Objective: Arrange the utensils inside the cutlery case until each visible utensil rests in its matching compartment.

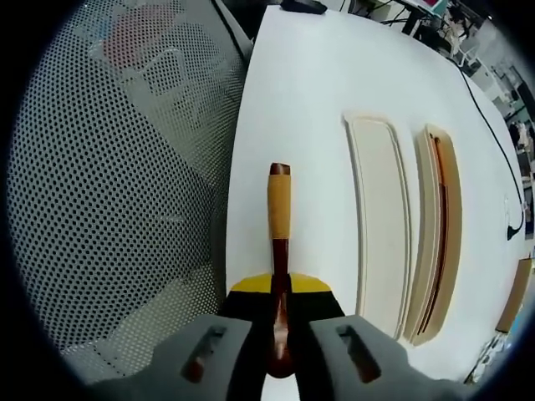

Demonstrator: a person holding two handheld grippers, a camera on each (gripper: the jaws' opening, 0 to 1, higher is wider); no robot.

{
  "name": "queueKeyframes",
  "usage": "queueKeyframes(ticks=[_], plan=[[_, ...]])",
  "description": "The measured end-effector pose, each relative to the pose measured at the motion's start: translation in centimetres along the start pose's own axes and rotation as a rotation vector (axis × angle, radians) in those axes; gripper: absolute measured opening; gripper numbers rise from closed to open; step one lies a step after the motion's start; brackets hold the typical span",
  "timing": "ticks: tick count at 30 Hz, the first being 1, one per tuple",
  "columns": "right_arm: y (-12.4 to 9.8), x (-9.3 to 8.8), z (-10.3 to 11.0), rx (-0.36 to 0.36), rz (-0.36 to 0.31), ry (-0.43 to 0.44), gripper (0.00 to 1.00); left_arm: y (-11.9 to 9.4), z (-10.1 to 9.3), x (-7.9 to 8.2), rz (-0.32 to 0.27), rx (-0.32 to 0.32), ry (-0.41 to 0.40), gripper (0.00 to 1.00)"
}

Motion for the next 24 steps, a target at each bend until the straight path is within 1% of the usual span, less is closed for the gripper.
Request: queueKeyframes(ticks=[5,15,17,24], plan=[[-0.3,0.2,-0.3,0.004,-0.019,0.037,0.0,0.0,0.0,0.0,0.002,0.0,0.0,0.28],[-0.7,0.3,-1.0,-0.016,-0.032,0.056,0.0,0.0,0.1,0.0,0.0,0.005,-0.002,0.28],[-0.7,0.2,-1.1,-0.022,-0.033,0.049,0.0,-0.1,0.1,0.0,0.0,0.005,-0.001,0.28],[-1.1,-0.2,-2.0,-0.043,-0.032,0.071,0.0,0.0,0.0,0.0,0.001,0.0,0.001,0.28]])
Point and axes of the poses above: the point that each gripper's makers call its tool centre point, and the gripper's own axes: y roughly forward along the fingers, z roughly to its left, x roughly out of its top, the point moved 3 cm from there along -y, roughly backward along the fingers, and after that the axes turned 10 degrees about -x, right-handed, at the moved point
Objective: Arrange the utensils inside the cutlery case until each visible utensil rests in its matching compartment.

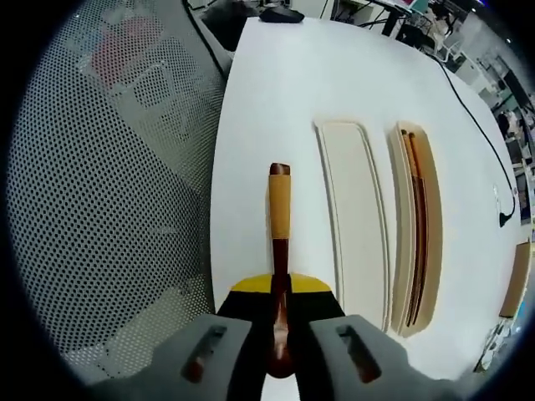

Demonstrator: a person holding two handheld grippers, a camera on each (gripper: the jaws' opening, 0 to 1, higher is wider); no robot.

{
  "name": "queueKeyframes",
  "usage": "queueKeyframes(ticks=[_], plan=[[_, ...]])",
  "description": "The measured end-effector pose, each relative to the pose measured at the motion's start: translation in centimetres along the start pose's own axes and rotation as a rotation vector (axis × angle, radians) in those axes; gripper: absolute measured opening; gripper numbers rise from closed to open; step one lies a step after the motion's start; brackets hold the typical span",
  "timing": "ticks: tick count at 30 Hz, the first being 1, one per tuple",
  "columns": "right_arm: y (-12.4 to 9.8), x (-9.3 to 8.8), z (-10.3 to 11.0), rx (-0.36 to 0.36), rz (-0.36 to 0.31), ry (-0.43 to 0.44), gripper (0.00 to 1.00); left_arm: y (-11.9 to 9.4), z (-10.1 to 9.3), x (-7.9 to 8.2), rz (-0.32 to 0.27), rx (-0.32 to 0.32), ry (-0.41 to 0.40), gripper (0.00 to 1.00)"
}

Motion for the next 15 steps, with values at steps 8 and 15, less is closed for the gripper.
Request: queueKeyframes(ticks=[8,15], plan=[[-0.4,-0.1,-1.2,-0.031,-0.005,0.017,0.0,0.0,0.0,0.0,-0.002,0.001,0.0,0.28],[-0.7,-0.2,-2.2,-0.051,-0.003,0.014,0.0,0.0,0.0,0.1,-0.005,0.001,0.0,0.28]])
Point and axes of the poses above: the point that each gripper's makers call its tool centre point, and the gripper's own axes: y roughly forward along the fingers, z roughly to its left, x roughly out of its top, the point moved 3 cm from there along -y, roughly backward along the fingers, and after that the axes turned 10 degrees about -x, right-handed, at the moved point
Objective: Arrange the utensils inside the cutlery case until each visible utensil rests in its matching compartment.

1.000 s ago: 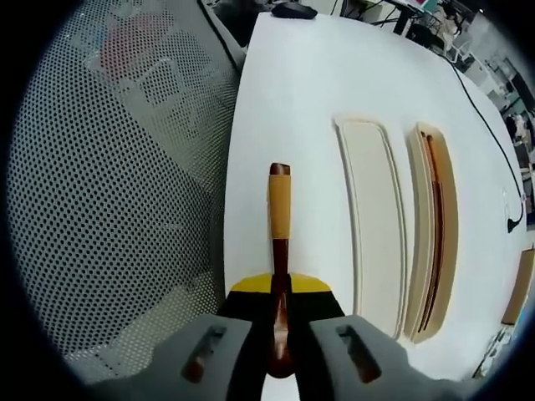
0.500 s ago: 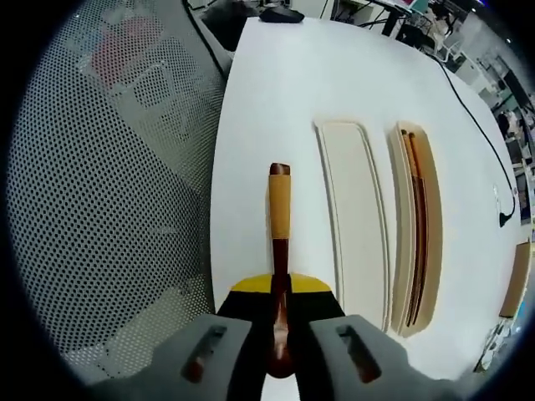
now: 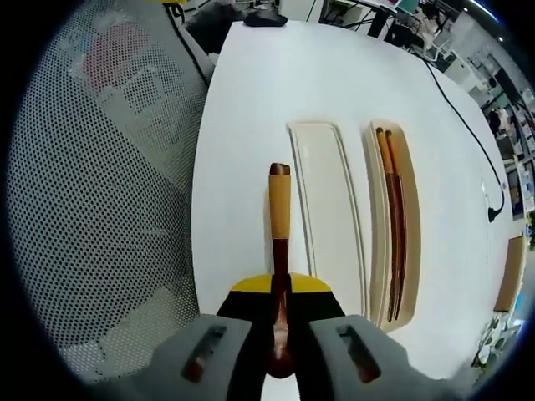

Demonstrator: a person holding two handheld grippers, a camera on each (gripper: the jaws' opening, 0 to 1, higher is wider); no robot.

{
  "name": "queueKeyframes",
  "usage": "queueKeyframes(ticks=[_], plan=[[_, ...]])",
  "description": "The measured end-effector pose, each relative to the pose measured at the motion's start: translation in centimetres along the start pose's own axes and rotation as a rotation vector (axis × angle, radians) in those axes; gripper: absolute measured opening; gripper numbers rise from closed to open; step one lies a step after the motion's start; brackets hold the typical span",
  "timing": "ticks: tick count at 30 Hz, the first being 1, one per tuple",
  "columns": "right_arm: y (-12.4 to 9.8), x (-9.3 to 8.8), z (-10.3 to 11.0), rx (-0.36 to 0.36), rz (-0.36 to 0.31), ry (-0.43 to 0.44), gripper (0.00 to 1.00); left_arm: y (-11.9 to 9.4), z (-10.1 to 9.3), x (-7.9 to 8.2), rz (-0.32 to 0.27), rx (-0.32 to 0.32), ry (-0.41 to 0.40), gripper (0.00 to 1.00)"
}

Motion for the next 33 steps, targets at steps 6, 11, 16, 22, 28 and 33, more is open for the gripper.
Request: queueKeyframes(ticks=[6,11,16,22,28,33], plan=[[-0.2,0.4,-1.3,-0.023,-0.008,0.005,0.0,0.0,0.0,-0.1,0.004,-0.002,0.0,0.28],[-0.2,0.8,-2.1,-0.037,-0.015,0.007,0.0,0.1,-0.1,0.0,0.002,-0.006,-0.001,0.28],[-0.2,1.0,-2.4,-0.049,-0.021,0.013,0.0,0.1,0.0,0.0,0.001,-0.004,-0.002,0.28],[-0.2,1.1,-3.4,-0.088,-0.026,0.005,0.0,0.1,0.0,-0.1,0.002,-0.005,-0.002,0.28],[-0.1,1.0,-4.1,-0.111,-0.024,0.011,0.0,0.1,0.0,-0.1,0.004,-0.006,-0.004,0.28],[-0.2,0.9,-4.7,-0.129,-0.021,0.013,0.0,0.1,0.0,-0.1,0.006,-0.005,-0.007,0.28]])
Point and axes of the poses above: the point that each gripper's makers call its tool centre point, and the gripper's own axes: y roughly forward along the fingers, z roughly to its left, x roughly out of its top, the point moved 3 cm from there along -y, roughly backward along the fingers, and after that the axes turned 10 degrees about -x, right-handed, at the moved point
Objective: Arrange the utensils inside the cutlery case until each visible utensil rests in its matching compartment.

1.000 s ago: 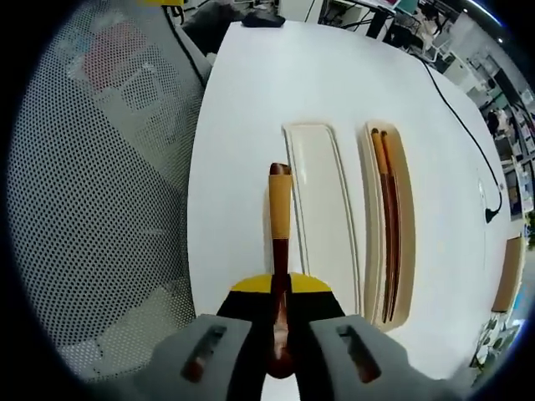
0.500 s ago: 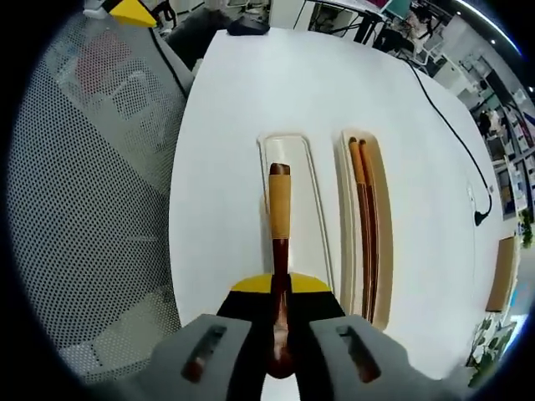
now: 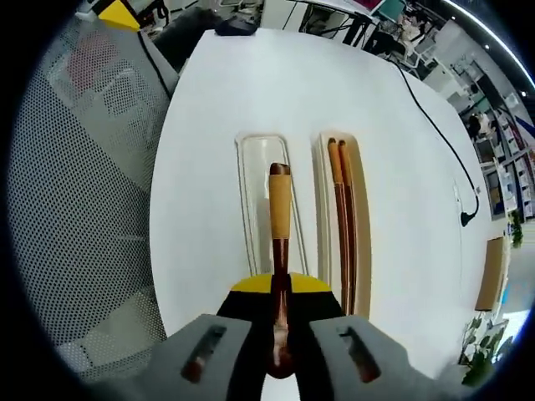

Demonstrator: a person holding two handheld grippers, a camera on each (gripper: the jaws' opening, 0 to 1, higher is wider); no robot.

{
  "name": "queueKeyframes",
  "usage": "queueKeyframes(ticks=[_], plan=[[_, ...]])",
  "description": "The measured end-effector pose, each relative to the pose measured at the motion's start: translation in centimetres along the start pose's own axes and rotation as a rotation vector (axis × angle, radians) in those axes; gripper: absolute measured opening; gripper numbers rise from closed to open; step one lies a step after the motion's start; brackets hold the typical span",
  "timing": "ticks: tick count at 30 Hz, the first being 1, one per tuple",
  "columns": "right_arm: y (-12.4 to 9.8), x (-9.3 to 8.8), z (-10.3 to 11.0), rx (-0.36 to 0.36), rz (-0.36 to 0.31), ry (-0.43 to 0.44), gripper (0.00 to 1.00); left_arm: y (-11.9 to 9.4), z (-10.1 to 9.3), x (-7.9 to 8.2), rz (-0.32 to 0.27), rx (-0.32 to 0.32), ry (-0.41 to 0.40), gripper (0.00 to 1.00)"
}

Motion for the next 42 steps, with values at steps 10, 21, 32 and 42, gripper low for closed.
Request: queueKeyframes(ticks=[10,21,32,42], plan=[[0.1,0.1,-1.4,-0.044,-0.001,-0.008,0.0,0.0,0.0,0.0,0.002,0.0,0.001,0.28],[0.4,0.2,-2.8,-0.075,0.007,-0.014,0.0,0.1,0.0,-0.1,0.009,-0.001,0.006,0.28],[1.0,0.7,-4.0,-0.086,0.01,-0.017,0.0,0.1,0.0,-0.2,0.014,-0.003,0.003,0.28],[2.4,1.1,-4.6,-0.081,0.029,-0.03,0.0,0.1,0.0,-0.2,0.014,-0.003,0.002,0.28]])
Point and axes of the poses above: the point that each gripper's makers call its tool centre point, and the gripper's own axes: y roughly forward along the fingers, z roughly to its left, x roughly out of its top, the point moved 3 cm from there along -y, roughly backward along the fingers, and after that the axes turned 10 degrees about -x, right-handed, at the moved point
